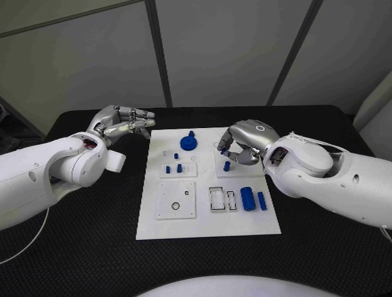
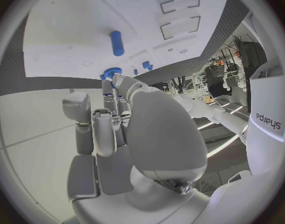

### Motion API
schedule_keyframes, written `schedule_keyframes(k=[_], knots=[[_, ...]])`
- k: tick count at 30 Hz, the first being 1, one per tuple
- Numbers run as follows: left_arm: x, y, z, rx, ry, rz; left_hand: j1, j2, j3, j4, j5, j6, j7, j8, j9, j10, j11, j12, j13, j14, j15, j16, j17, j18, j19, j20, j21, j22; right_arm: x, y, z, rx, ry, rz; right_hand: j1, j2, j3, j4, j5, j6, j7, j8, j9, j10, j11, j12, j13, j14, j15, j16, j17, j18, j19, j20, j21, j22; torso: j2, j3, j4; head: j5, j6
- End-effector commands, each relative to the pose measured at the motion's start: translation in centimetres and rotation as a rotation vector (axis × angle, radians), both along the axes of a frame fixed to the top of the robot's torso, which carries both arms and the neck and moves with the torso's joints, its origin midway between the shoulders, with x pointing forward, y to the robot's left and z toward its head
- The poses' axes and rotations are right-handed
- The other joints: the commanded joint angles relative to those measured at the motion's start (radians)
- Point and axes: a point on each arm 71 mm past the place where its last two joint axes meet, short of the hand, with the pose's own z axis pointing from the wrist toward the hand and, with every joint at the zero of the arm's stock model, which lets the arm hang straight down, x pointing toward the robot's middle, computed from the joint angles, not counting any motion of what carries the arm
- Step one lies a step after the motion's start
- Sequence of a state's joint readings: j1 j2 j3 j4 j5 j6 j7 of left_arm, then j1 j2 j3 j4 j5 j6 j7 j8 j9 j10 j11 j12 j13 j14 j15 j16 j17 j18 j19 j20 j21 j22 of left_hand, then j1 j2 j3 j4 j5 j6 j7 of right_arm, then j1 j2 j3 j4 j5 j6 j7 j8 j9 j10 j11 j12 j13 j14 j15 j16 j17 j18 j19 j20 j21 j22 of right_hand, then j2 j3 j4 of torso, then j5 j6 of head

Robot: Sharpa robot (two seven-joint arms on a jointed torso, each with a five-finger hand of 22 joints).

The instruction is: Assemble the parts on the task board

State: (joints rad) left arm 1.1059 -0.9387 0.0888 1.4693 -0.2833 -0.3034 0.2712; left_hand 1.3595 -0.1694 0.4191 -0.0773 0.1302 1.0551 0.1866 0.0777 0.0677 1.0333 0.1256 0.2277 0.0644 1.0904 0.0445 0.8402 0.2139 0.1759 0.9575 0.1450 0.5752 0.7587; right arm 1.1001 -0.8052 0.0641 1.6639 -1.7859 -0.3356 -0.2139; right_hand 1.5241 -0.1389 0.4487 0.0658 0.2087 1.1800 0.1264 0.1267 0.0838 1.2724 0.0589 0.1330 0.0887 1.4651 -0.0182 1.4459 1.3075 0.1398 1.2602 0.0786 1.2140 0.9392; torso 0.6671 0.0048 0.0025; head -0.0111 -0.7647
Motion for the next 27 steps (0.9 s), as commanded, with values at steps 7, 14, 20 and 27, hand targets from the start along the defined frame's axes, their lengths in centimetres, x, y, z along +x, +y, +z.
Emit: schedule_keyframes(k=[7, 14, 20, 27], knots=[[0.1, -1.0, 0.2, -0.024, -0.014, -0.020, 0.003, 0.009, 0.001, -0.007, -0.003, 0.004, 0.003, -0.001, -0.001, -0.006, 0.001, 0.004, -0.001, 0.008, 0.001, -0.006, -0.003, 0.006, 0.007, 0.001, -0.006, -0.001, -1.6, 4.4, 0.9, 0.098, 0.024, 0.111, -0.007, 0.005, 0.002, -0.007, 0.007, 0.007, 0.000, -0.005, 0.001, 0.010, -0.005, -0.007, 0.002, 0.066, -0.007, 0.004, 0.049, -0.019, 0.008, -0.001, 0.007, 0.002, 0.002, -0.0015, 0.0027, 0.042, -0.010], [0.1, -1.7, 0.2, -0.030, -0.013, -0.033, 0.003, 0.009, 0.001, -0.007, -0.003, 0.004, 0.003, -0.001, -0.001, -0.006, 0.001, 0.004, -0.001, 0.008, 0.001, -0.006, -0.003, 0.006, 0.007, 0.001, -0.006, -0.001, -2.4, 6.4, -1.1, 0.095, 0.094, 0.152, -0.009, 0.004, 0.003, -0.009, 0.006, 0.006, 0.001, -0.006, 0.000, 0.009, -0.005, -0.008, 0.002, 0.066, -0.007, 0.004, 0.048, -0.019, 0.006, 0.000, 0.007, 0.001, 0.002, -0.0025, 0.0010, 0.061, -0.018], [0.2, -2.1, 0.2, -0.034, -0.014, -0.041, 0.002, 0.009, 0.001, -0.006, -0.003, 0.004, 0.003, -0.001, -0.001, -0.007, 0.002, 0.004, -0.001, 0.008, 0.002, -0.007, -0.004, 0.005, 0.007, 0.001, -0.006, -0.001, -2.9, 7.5, -3.2, 0.081, 0.154, 0.170, -0.011, 0.004, 0.004, -0.010, 0.005, 0.005, 0.001, -0.008, 0.000, 0.008, -0.004, -0.010, 0.001, 0.066, -0.006, 0.004, 0.048, -0.019, 0.005, 0.000, 0.006, -0.001, 0.004, 0.0013, 0.0000, 0.077, -0.025], [0.2, -2.3, 0.2, -0.036, -0.013, -0.046, 0.002, 0.009, 0.001, -0.006, -0.003, 0.004, 0.003, -0.001, -0.001, -0.007, 0.002, 0.004, -0.001, 0.008, 0.002, -0.007, -0.004, 0.005, 0.007, 0.001, -0.006, -0.001, -3.2, 7.9, -4.4, 0.061, 0.184, 0.179, -0.015, 0.005, 0.005, -0.012, 0.004, 0.004, 0.002, -0.010, 0.000, 0.007, -0.003, -0.013, 0.001, 0.066, -0.005, 0.004, 0.049, -0.019, 0.004, 0.001, 0.006, -0.001, 0.002, 0.0000, 0.0010, 0.089, -0.034]])
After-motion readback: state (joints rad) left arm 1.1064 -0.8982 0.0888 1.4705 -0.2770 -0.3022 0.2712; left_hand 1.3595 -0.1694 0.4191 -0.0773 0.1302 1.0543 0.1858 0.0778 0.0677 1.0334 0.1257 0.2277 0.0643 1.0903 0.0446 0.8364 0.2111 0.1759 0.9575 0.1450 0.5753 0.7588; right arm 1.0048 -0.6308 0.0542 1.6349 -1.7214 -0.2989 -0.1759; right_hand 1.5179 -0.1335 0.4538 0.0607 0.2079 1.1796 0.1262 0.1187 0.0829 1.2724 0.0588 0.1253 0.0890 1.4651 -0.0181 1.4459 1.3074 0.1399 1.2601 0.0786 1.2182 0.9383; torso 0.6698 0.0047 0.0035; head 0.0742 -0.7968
